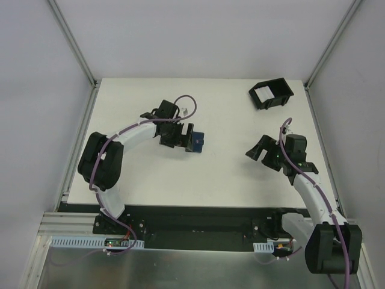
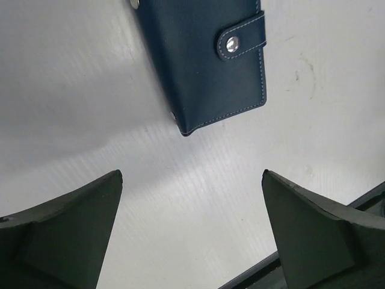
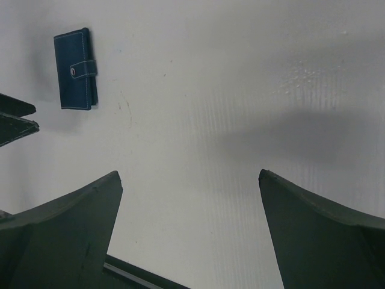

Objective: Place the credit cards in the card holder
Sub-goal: Move the card holder to the center of the board, then move the storage box to the center of the board.

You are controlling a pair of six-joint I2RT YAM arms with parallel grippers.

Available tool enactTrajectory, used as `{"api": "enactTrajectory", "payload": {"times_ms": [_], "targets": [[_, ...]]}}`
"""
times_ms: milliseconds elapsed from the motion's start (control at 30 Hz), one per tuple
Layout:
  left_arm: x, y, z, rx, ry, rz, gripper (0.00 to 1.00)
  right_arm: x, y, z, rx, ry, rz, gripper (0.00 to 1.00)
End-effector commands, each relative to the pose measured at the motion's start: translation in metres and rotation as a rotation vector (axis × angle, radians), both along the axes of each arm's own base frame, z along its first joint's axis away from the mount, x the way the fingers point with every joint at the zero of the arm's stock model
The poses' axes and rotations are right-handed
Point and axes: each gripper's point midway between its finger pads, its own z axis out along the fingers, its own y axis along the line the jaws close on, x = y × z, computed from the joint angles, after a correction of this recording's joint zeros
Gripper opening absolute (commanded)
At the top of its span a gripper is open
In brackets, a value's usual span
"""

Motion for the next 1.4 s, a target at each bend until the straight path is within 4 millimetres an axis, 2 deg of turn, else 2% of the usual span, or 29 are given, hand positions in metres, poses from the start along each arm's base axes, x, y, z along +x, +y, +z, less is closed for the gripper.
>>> {"api": "enactTrajectory", "payload": {"times_ms": [0,33,67,100,133,167,233,267,300,467,500,567,700,933,1133,1367], "targets": [[0.016,0.004,0.031,-0.009,-0.104,0.037,0.99,0.028,-0.007,0.037,-0.049,-0.094,-0.022,0.99],[0.021,0.002,0.037,-0.015,-0.120,0.045,0.99,0.031,-0.020,0.037,-0.105,-0.072,-0.084,0.98],[0.025,0.001,0.042,-0.020,-0.131,0.056,0.99,0.041,-0.036,0.051,-0.164,-0.075,-0.159,0.96],[0.030,0.001,0.046,-0.018,-0.147,0.073,0.99,0.047,-0.047,0.060,-0.207,-0.067,-0.201,0.96],[0.035,0.001,0.050,-0.018,-0.162,0.085,0.99,0.051,-0.058,0.058,-0.247,-0.037,-0.241,0.96],[0.038,-0.001,0.055,-0.025,-0.174,0.092,0.99,0.061,-0.070,0.072,-0.283,-0.046,-0.300,0.96],[0.047,-0.008,0.061,-0.053,-0.195,0.093,0.99,0.077,-0.089,0.079,-0.302,-0.015,-0.385,0.96],[0.051,-0.012,0.062,-0.064,-0.198,0.086,0.99,0.087,-0.090,0.085,-0.291,-0.017,-0.389,0.96],[0.056,-0.018,0.065,-0.087,-0.203,0.073,0.99,0.096,-0.095,0.081,-0.287,0.009,-0.407,0.96],[0.073,-0.043,0.060,-0.149,-0.171,0.011,0.99,0.149,-0.122,0.091,-0.240,0.024,-0.516,0.96],[0.074,-0.044,0.058,-0.145,-0.169,0.013,0.99,0.158,-0.125,0.084,-0.238,0.046,-0.524,0.96],[0.073,-0.044,0.050,-0.138,-0.149,0.013,0.99,0.180,-0.131,0.084,-0.222,0.053,-0.529,0.96],[0.064,-0.039,0.031,-0.101,-0.118,0.013,0.99,0.221,-0.140,0.072,-0.190,0.059,-0.539,0.96],[0.043,-0.040,0.015,-0.060,-0.092,0.001,0.99,0.276,-0.157,0.048,-0.206,0.054,-0.577,0.96],[0.028,-0.048,0.008,-0.038,-0.083,-0.018,0.99,0.307,-0.174,0.037,-0.213,0.043,-0.640,0.96],[0.027,-0.054,0.013,-0.038,-0.102,-0.032,0.99,0.341,-0.193,0.027,-0.205,-0.003,-0.684,0.96]]}}
